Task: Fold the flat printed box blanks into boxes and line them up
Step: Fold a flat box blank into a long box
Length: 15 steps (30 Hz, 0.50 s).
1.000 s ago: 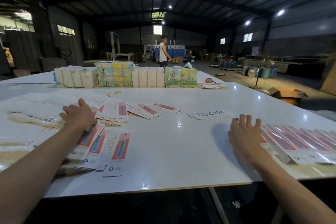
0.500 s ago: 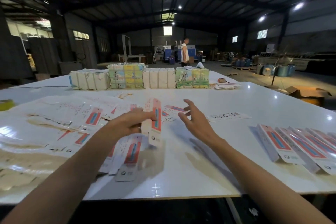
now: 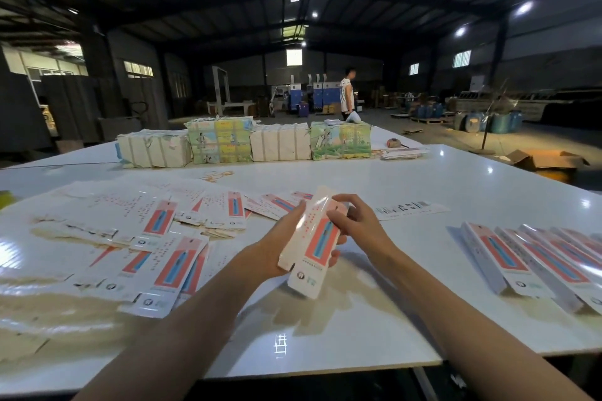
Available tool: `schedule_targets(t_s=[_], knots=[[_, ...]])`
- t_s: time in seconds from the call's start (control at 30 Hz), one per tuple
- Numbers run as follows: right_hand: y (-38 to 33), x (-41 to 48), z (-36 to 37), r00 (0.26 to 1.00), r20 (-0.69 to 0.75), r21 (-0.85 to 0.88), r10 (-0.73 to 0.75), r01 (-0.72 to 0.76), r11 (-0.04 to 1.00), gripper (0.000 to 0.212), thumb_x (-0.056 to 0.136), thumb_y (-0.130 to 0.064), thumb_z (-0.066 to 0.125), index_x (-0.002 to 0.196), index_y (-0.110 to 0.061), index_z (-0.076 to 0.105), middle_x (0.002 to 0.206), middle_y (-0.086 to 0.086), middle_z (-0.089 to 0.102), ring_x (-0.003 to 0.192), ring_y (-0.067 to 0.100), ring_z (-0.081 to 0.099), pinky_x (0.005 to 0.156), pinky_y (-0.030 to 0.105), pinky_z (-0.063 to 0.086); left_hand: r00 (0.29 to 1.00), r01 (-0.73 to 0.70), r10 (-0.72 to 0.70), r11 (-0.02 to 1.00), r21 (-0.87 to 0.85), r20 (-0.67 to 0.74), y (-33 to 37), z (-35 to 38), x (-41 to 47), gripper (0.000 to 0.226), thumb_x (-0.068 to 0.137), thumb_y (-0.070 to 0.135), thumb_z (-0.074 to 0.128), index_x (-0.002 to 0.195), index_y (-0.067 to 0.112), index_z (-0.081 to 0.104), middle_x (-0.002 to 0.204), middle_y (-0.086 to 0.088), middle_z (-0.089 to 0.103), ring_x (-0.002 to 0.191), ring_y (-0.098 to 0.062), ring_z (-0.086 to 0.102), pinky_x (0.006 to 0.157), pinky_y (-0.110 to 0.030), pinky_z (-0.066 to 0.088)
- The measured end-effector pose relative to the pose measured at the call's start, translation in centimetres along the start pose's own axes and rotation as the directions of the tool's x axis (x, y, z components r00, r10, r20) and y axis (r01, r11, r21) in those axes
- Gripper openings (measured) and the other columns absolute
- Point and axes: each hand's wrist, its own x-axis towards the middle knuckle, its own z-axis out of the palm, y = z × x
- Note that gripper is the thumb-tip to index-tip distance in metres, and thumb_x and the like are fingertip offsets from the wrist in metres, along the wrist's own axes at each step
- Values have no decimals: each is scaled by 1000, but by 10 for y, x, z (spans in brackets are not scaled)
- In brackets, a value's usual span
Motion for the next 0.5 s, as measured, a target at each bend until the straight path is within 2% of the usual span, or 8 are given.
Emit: schedule_targets(t_s=[0.07, 0.13, 0.2, 0.27, 0.33, 0.43, 0.5], knots=[[-1, 2, -4, 998, 21, 48, 53, -54, 997, 28, 100, -16, 72, 122, -8, 56, 110, 19, 75, 94, 28, 78, 87, 41, 65, 996, 25, -22, 999, -30, 88, -12, -6, 4, 66, 104, 66, 45, 152, 20, 51, 140, -18, 65, 107, -29, 71, 87, -38, 61], [-3, 7, -7, 996, 31, 17, 84, -84, 996, 33, 97, -22, 76, 118, -5, 57, 104, 16, 78, 93, 27, 79, 89, 42, 64, 956, 114, -78, 987, -115, 283, -18, -9, -1, 65, 105, 67, 43, 147, 19, 53, 131, -24, 67, 97, -39, 71, 81, -45, 61], [-6, 9, -10, 995, 42, -60, 88, -85, 995, 32, 97, -28, 77, 107, -4, 59, 95, 12, 80, 88, 25, 79, 83, 39, 65, 924, 113, -68, 989, -98, 377, -21, -14, -2, 69, 105, 69, 40, 145, 15, 52, 125, -25, 67, 89, -38, 70, 77, -44, 60], [-8, 9, -12, 992, 90, -138, 88, -75, 988, 32, 98, -36, 76, 97, -7, 65, 87, 8, 81, 79, 19, 77, 72, 30, 61, 912, 85, -55, 995, -55, 406, -22, -18, -4, 72, 104, 69, 38, 146, 12, 52, 125, -25, 65, 91, -37, 69, 79, -45, 59], [-7, 8, -15, 982, 149, -139, 117, -97, 986, 31, 97, -40, 75, 94, -9, 73, 89, 8, 81, 79, 17, 76, 70, 25, 57, 893, 103, -67, 993, -58, 445, -22, -18, -8, 71, 105, 68, 36, 147, 13, 51, 124, -25, 64, 92, -36, 68, 79, -44, 59], [-7, 8, -19, 961, 229, -11, 154, -155, 988, 29, 96, -36, 78, 97, -7, 79, 100, 17, 79, 90, 23, 75, 77, 31, 57, 896, 86, -52, 995, -58, 441, -22, -17, -9, 72, 105, 69, 36, 143, 10, 54, 119, -22, 64, 90, -35, 67, 79, -43, 58], [-9, 8, -21, 955, 261, 79, 143, -169, 983, 30, 96, -35, 76, 99, -5, 79, 101, 20, 77, 89, 25, 71, 76, 32, 56, 894, 53, -19, 997, -63, 447, -21, -17, -8, 76, 105, 70, 37, 144, 7, 55, 116, -21, 64, 90, -34, 67, 79, -42, 58]])
